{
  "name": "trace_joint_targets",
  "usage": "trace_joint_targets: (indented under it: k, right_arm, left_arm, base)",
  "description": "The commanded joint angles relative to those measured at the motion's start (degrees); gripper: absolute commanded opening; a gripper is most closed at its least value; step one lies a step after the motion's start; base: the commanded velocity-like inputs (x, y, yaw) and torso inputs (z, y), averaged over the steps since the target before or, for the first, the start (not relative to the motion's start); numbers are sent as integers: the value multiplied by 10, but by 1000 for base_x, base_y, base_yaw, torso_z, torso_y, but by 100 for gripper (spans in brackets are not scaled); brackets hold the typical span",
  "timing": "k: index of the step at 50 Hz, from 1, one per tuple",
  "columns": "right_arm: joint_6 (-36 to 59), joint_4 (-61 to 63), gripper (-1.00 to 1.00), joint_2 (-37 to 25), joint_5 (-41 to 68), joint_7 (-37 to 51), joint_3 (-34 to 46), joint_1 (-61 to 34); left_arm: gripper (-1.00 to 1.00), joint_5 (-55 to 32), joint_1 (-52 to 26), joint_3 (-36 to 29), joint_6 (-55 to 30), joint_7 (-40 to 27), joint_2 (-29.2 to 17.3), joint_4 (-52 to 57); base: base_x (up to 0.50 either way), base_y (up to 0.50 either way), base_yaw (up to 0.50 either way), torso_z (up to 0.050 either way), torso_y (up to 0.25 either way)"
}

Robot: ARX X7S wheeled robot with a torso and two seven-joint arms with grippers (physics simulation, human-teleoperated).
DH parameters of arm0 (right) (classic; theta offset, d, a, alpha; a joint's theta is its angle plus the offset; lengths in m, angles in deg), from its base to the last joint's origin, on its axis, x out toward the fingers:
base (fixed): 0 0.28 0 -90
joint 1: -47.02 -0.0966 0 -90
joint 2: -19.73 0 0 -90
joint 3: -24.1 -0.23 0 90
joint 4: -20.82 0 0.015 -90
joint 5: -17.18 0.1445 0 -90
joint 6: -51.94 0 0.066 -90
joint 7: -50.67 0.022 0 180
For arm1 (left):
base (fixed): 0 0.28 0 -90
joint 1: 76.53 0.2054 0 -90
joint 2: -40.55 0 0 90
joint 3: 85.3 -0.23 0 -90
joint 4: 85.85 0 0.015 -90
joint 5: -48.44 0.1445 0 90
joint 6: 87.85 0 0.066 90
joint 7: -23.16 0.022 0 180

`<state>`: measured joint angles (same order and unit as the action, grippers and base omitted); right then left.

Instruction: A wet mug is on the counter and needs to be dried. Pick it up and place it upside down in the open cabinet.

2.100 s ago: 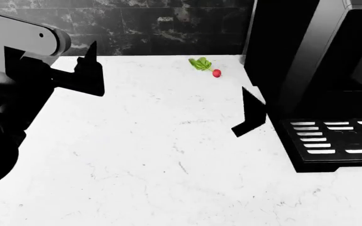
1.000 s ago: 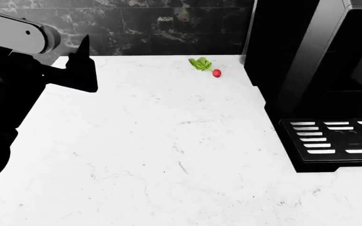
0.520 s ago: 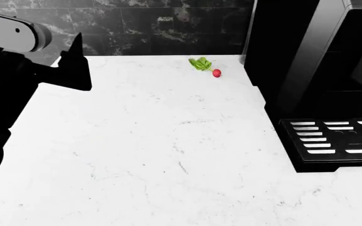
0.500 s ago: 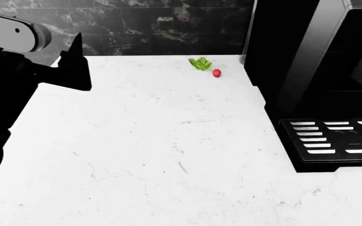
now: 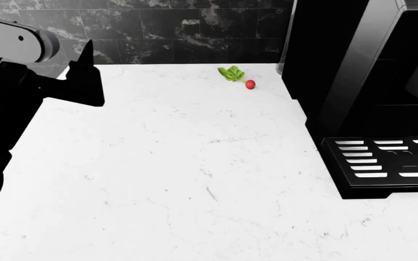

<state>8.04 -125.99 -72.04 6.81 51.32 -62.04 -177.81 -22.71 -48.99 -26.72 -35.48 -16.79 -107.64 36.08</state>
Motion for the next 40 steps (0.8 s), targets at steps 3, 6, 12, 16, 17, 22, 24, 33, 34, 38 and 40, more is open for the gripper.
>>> trace_joint_targets:
  k: [3, 6, 12, 16, 17, 22, 24, 33, 34, 38, 40]
  right_arm:
    - [-35, -46, -100, 12, -44, -1, -16, -2]
    - [-39, -53, -100, 14, -47, 0, -14, -2]
    - [-35, -51, -100, 17, -36, 2, 1, -2]
    - [-40, -56, -100, 18, -10, 13, 26, -2]
    - [-43, -60, -100, 18, -6, 15, 29, -2]
    - [-60, -86, -100, 17, 0, 24, 26, -2]
    - [-67, -97, -100, 17, -1, 27, 23, -2]
    - [-64, -94, -100, 18, 43, 33, 62, -2]
    - [-63, -92, -100, 18, 49, 34, 68, -2]
    - [-61, -85, -100, 18, 79, 39, 95, -2]
    - [-61, -82, -100, 18, 95, 43, 108, -2]
  left_arm:
    - [100, 2, 3, 1, 2, -2, -1, -3]
    - [100, 1, 2, 1, 2, -2, 0, -3]
    - [100, -7, 4, 8, 3, -7, -10, -1]
    - [100, -10, 6, 11, 4, -11, -14, 1]
    - [100, -10, 8, 12, 5, -12, -15, 1]
    - [100, -14, 10, 15, 6, -14, -20, 0]
    - [100, -15, 9, 16, 5, -16, -21, 1]
    - [100, -17, 22, 24, 15, -20, -33, -1]
    - [100, -17, 23, 25, 16, -20, -35, -2]
    - [100, -13, 32, 28, 25, -18, -38, -5]
    - [100, -13, 34, 28, 26, -18, -38, -6]
  base:
    - [0, 0, 0, 0, 0]
    - [0, 0, 0, 0, 0]
    - [0, 0, 0, 0, 0]
    - [0, 0, 0, 0, 0]
    - [0, 0, 0, 0, 0]
    - [0, 0, 0, 0, 0]
    - [0, 0, 0, 0, 0]
    - [0, 0, 0, 0, 1]
    - [0, 0, 0, 0, 0]
    - [0, 0, 0, 0, 0]
    - [0, 0, 0, 0, 0]
